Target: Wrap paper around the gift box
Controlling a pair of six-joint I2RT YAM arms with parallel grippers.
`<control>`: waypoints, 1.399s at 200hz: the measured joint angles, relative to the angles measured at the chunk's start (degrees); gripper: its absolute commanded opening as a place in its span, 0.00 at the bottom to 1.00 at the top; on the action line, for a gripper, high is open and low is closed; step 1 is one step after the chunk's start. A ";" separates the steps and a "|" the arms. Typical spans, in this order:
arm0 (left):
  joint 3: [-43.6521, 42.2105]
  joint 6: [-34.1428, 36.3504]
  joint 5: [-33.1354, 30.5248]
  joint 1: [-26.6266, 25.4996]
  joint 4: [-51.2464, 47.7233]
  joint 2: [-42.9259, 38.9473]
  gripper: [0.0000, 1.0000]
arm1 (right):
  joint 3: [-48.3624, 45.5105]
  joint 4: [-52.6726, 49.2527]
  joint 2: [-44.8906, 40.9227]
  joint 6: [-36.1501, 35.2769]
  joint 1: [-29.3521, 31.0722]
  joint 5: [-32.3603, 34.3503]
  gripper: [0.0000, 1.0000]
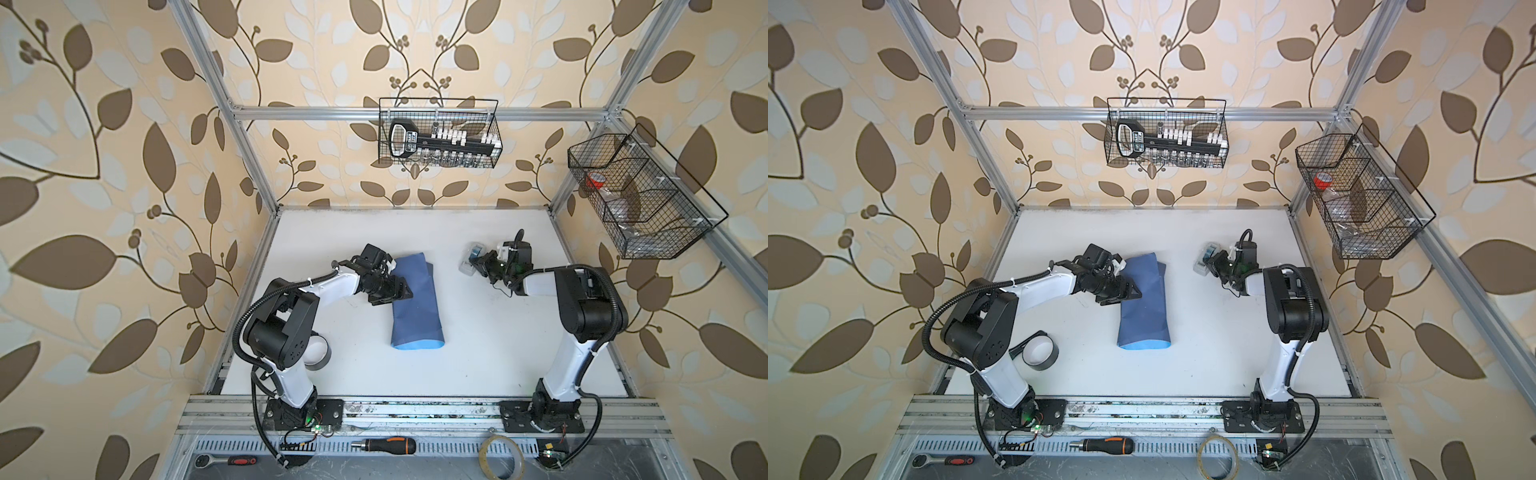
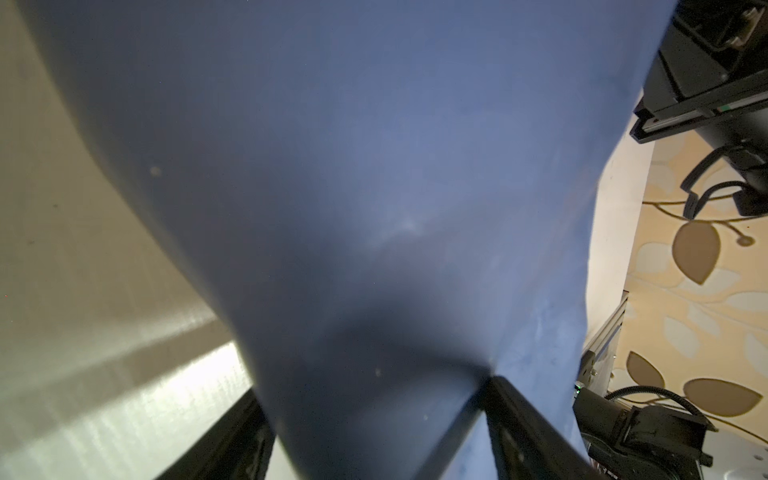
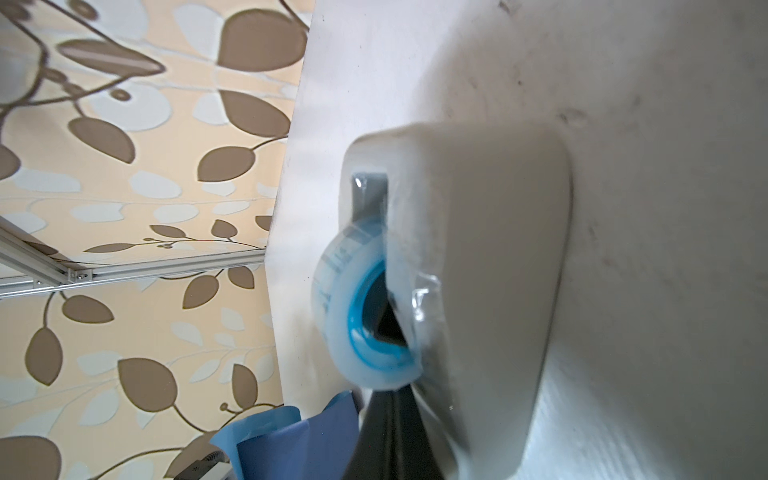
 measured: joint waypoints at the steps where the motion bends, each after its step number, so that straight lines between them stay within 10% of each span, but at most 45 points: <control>1: 0.00 0.00 0.00 0.00 0.00 0.00 0.79 | -0.04 0.13 0.00 0.07 -0.04 -0.04 0.00; 280: 0.42 0.00 0.17 0.00 -0.28 0.31 0.78 | -3.13 9.66 -0.02 12.83 -0.59 -3.93 0.00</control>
